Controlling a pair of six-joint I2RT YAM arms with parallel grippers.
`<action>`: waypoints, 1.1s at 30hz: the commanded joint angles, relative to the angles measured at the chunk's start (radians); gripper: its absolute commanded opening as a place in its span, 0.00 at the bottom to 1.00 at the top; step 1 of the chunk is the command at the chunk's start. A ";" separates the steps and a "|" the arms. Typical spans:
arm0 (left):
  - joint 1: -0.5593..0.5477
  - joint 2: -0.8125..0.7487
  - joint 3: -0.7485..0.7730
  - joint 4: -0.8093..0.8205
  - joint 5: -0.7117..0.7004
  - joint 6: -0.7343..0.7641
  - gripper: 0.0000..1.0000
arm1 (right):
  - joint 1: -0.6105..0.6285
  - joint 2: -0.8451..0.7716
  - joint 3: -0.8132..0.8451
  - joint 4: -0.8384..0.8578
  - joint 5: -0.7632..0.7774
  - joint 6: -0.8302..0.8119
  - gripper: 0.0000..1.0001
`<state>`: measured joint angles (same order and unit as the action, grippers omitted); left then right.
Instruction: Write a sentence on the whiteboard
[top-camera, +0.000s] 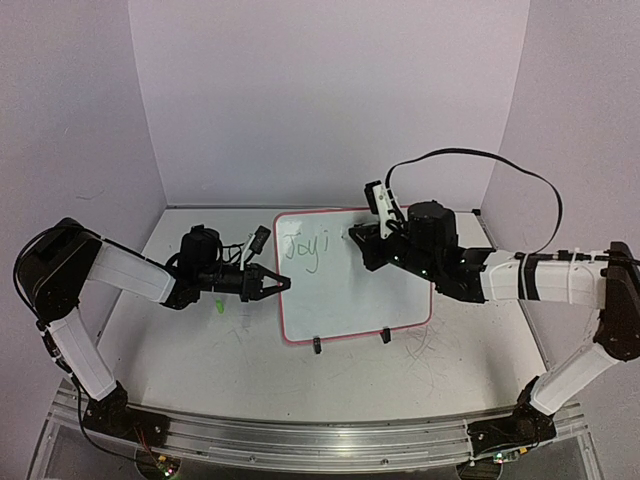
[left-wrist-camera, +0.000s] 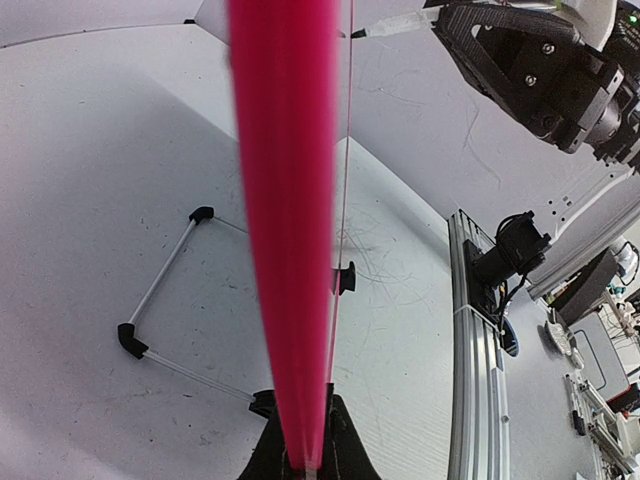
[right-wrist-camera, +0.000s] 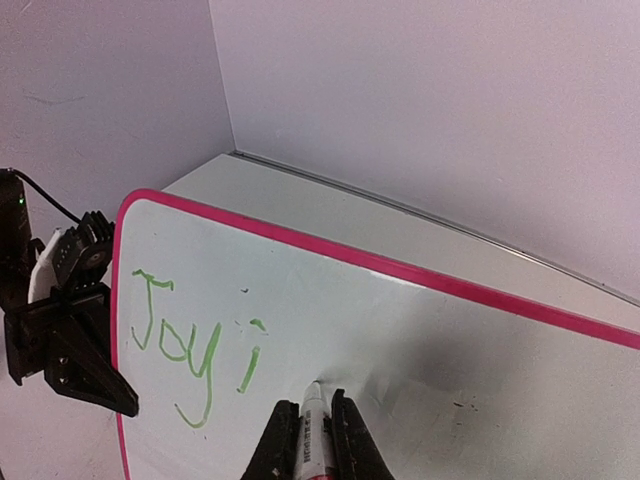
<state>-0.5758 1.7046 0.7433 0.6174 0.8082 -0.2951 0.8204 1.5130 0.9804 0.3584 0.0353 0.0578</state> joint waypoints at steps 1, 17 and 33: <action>0.017 -0.019 -0.003 -0.045 -0.142 0.035 0.00 | -0.001 0.026 0.050 0.047 0.022 0.013 0.00; 0.017 -0.016 -0.001 -0.044 -0.141 0.037 0.00 | 0.000 0.064 0.087 0.039 -0.018 0.008 0.00; 0.017 -0.016 -0.004 -0.045 -0.141 0.039 0.00 | 0.009 0.064 0.061 0.007 -0.027 0.025 0.00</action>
<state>-0.5758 1.7042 0.7433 0.6102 0.8051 -0.2948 0.8277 1.5651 1.0286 0.3769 0.0025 0.0673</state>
